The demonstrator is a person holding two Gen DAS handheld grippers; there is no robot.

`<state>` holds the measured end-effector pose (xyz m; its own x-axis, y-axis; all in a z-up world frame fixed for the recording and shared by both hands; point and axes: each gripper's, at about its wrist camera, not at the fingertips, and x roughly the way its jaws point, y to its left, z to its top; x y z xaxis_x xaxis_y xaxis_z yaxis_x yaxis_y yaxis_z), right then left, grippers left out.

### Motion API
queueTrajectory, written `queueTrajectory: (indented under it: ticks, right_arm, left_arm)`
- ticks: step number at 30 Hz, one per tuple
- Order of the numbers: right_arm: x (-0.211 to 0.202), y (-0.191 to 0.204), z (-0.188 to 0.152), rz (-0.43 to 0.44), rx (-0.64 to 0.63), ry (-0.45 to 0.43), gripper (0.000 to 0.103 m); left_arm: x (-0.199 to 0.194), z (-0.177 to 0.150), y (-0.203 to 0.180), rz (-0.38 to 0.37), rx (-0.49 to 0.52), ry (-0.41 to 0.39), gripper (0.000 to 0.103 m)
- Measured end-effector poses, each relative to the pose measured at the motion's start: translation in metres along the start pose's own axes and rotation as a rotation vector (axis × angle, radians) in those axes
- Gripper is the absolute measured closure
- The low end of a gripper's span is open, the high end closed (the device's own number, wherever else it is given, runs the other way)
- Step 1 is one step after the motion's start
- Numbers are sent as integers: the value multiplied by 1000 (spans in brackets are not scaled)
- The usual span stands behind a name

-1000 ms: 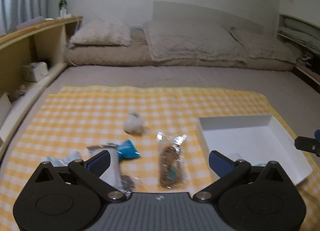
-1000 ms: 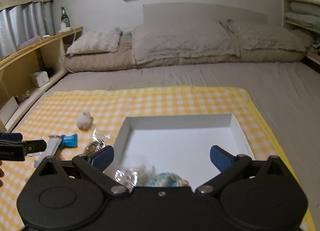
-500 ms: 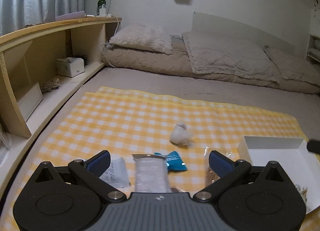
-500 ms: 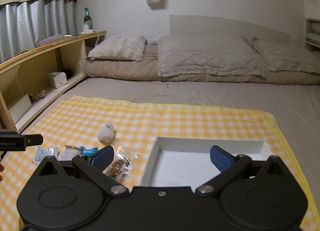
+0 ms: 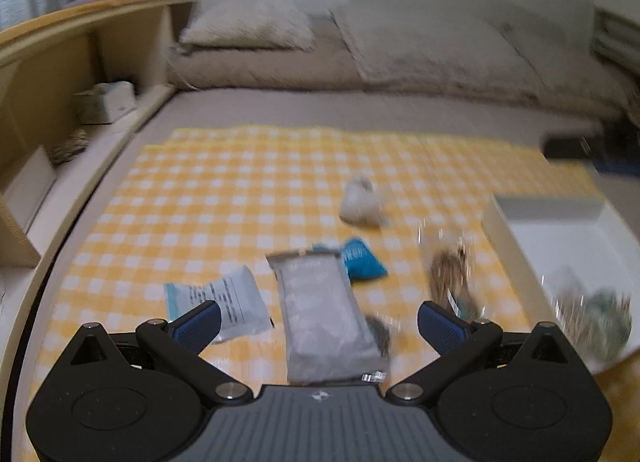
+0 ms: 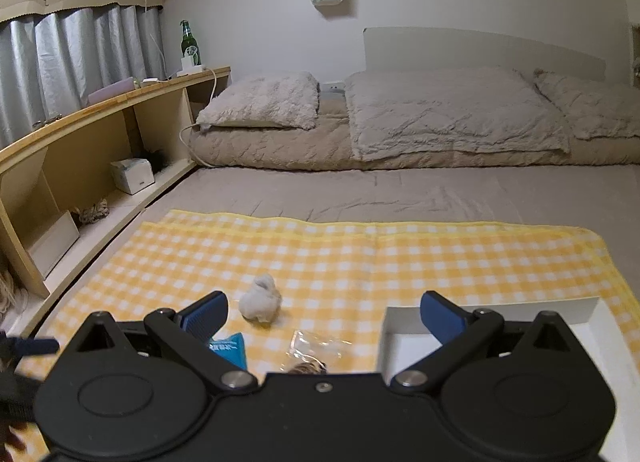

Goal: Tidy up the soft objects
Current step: 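Withdraw both tools from the box back toward the remaining bags, then grasp the dark brown cord bag with the left tool while the right tool grasps the tan cord bag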

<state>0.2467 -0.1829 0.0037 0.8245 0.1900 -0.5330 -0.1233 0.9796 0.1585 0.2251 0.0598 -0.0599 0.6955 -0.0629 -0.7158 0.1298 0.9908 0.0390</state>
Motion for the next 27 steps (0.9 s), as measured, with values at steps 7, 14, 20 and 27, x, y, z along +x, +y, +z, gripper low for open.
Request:
queueTrajectory:
  ticks: [7,14,20,27]
  right_arm:
    - [49,-3,-2,59,150,152,15]
    - [94,3,-21,67,196,306,26]
    - [121,15,-42,59,169,386,27]
    - [154,35,-61,-32,110,438,30]
  left_arm:
    - [32,-20,-4,-23,99,125,1]
    - [62,-37,-9,-68,198,257,8]
    - [79,-38,-7,-89,179,279,13]
    - [88,-36,-11,-91,172,249,18]
